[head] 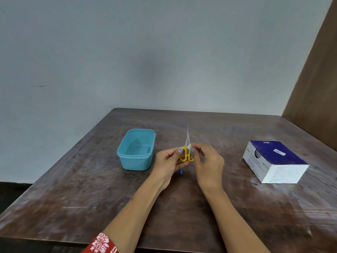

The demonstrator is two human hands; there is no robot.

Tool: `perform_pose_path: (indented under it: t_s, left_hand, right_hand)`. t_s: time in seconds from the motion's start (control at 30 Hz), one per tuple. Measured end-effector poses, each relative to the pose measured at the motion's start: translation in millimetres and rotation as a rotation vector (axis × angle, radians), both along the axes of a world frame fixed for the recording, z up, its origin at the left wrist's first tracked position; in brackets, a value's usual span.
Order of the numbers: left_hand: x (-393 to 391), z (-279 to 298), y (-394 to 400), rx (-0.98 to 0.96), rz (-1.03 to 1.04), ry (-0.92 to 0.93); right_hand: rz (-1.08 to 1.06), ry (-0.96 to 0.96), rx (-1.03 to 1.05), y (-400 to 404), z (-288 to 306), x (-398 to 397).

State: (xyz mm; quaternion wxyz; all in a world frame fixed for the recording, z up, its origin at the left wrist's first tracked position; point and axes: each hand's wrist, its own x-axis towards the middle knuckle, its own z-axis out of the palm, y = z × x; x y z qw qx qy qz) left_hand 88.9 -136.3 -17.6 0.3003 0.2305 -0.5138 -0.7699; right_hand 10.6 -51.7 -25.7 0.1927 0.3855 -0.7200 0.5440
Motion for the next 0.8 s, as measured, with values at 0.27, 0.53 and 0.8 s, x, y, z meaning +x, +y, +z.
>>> perform_pose_path:
  t_s: [0.27,0.53,0.8]
  left_hand:
    - [1.7,1.4,0.9,-0.032,-0.001,0.053]
    - [2.4,1.9,2.0,-0.041,0.004,0.049]
    - [3.1,2.5,2.4,-0.04,0.006,0.036]
  right_hand:
    - [-0.04,-0.107,0.035,1.1,-0.9,0.9]
    - [-0.067,-0.028,0.037,1.3,0.8,2.6]
    - [-0.087,0.077,0.041,2.1,2.5,3.8]
